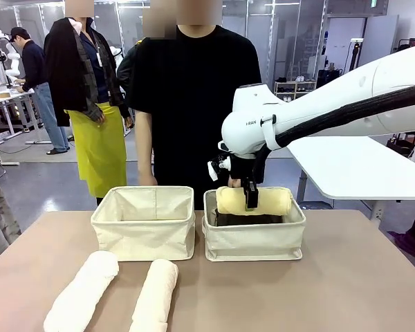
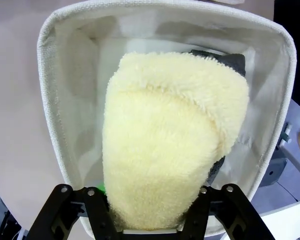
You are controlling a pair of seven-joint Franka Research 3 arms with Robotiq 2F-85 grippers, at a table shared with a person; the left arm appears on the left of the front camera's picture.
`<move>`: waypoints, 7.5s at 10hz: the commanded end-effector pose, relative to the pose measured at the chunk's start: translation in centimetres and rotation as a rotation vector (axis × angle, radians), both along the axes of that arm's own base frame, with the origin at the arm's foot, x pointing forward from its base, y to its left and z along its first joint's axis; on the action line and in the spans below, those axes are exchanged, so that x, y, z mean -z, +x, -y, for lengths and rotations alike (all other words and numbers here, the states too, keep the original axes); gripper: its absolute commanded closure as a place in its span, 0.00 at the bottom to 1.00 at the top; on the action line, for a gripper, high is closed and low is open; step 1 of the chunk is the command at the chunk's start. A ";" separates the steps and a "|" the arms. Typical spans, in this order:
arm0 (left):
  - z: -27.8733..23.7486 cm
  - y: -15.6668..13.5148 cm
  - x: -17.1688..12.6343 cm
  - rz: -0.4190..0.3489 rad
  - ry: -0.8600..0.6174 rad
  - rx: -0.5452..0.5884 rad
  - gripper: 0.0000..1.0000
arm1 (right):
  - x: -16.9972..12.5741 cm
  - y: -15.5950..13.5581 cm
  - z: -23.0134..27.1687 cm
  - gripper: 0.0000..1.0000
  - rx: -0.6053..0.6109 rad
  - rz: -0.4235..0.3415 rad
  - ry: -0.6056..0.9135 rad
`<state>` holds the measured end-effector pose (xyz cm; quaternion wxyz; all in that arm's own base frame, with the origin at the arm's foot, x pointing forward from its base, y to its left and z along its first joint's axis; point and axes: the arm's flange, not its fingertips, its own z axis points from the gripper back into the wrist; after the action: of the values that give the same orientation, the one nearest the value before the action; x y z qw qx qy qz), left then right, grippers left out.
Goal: Divide the towels into two baskets.
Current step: Pick up one hotel-folded towel from the bottom of the table and place it in the Fabric basket indicated by the person.
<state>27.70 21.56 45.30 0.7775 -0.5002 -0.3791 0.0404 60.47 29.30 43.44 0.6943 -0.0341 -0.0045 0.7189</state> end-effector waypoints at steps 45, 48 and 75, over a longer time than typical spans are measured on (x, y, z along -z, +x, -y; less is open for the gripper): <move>-0.1 -0.2 -0.1 0.007 -0.004 -0.002 0.00 | 9.6 -29.7 55.0 0.00 1.091 -0.546 1.235; -0.1 -0.2 -0.1 0.007 -0.004 -0.002 0.00 | 9.6 -29.7 55.0 0.00 1.091 -0.546 1.235; 20.2 4.9 2.4 -0.301 0.674 0.172 0.00 | 9.6 -29.7 55.0 0.00 1.091 -0.546 1.235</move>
<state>36.59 3.77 46.60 0.9294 -0.2724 -0.2310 -0.0925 31.20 -25.73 33.50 0.8093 0.5294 -0.2142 0.1374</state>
